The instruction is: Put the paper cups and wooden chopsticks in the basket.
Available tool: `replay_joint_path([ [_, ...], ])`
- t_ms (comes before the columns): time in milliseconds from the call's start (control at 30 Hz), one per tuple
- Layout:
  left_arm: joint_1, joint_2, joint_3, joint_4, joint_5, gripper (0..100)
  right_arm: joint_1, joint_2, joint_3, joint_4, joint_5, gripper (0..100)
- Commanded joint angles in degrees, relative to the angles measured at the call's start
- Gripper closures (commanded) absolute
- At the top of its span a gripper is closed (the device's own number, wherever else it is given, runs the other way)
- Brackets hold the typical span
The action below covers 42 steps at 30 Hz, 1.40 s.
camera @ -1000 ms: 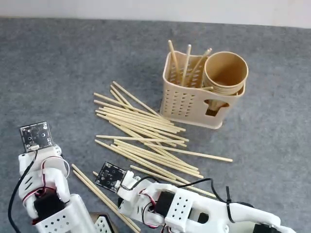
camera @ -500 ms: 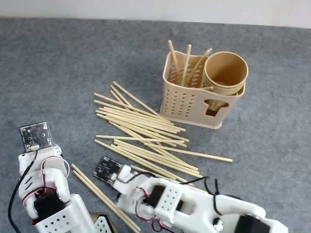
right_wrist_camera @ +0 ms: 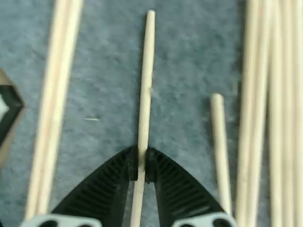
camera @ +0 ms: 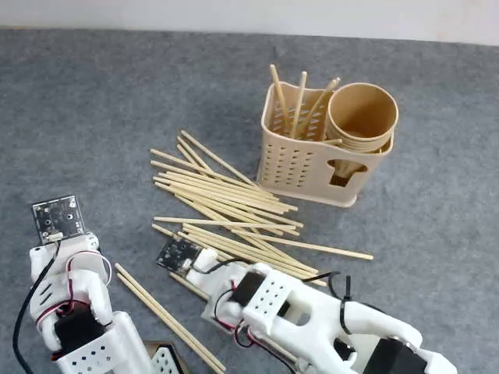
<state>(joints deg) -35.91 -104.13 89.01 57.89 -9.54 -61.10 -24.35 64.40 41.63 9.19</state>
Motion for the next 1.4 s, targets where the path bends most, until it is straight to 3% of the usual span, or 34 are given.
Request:
replay_joint_path([
  [0, -0.6, -0.5, -0.5, -1.1, 0.5, 92, 2.7, -0.1, -1.1, 1.1, 3.5, 99.2],
  [500, -0.6, -0.5, -0.5, -1.1, 0.5, 92, 7.5, -0.2, -14.0, 15.8, 2.5, 99.3],
  [967, -0.7, -0.5, -0.6, -1.1, 0.5, 92, 15.1, -33.6, -13.8, 15.3, -11.4, 99.2],
  [1133, -0.7, -0.5, -0.5, -1.1, 0.5, 92, 15.4, -42.3, -14.1, 14.9, -12.0, 99.2],
  [1367, -0.7, -0.5, -0.5, -1.1, 0.5, 92, 19.6, -45.7, -17.1, 2.4, -12.0, 99.3],
])
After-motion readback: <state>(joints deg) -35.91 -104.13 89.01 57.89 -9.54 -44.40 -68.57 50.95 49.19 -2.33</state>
